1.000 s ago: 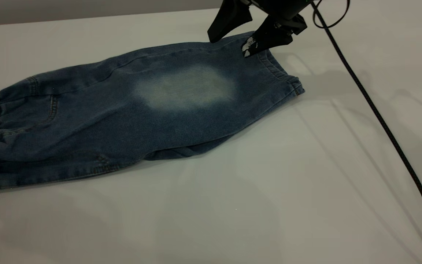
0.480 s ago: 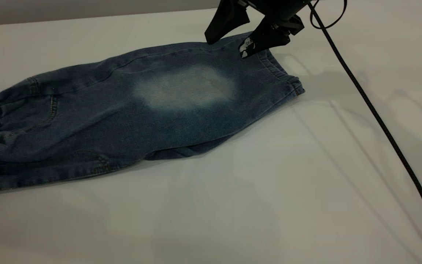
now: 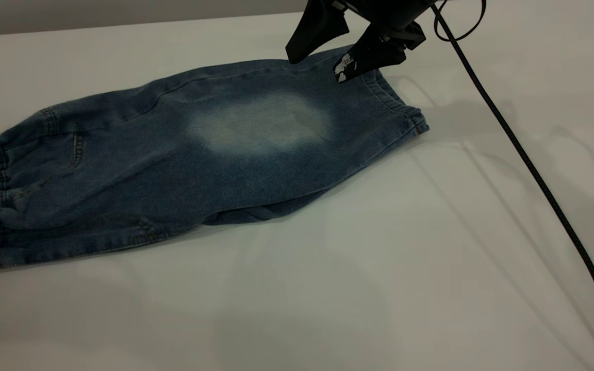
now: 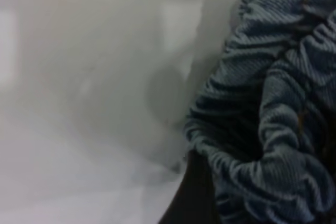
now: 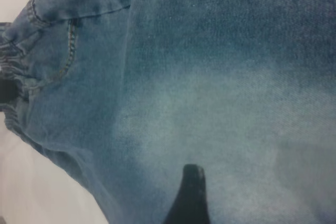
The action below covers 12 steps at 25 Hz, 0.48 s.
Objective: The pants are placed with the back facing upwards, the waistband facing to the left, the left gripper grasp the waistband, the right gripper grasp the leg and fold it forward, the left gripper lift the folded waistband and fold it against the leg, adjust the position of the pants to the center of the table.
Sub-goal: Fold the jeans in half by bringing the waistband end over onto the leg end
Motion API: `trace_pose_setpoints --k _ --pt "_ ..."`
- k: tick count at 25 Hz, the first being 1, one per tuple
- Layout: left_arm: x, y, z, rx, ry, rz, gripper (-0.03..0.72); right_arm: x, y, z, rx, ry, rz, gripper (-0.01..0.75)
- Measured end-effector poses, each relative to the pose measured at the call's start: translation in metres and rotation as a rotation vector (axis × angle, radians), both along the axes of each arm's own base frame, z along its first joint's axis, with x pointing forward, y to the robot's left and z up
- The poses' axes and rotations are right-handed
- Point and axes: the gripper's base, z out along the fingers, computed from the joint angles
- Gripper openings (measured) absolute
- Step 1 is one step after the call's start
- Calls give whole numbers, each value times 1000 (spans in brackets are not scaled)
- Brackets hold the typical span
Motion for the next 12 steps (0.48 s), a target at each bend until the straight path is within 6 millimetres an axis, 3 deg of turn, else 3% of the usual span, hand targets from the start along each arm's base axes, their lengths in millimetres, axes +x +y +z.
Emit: trace_pose_setpoints --k 4,6,10,12 --pt "4 -4 -1 -1 -29 2 528 0 0 0 0 0 1 572" --pt "6 -4 0 -6 -47 15 442 0 0 0 2 3 3 572" --pt "7 -4 1 7 -64 -1 174 -1 0 0 1 5 2 572" --pt "7 -4 1 8 -66 -8 114 -1 0 0 1 5 3 572"
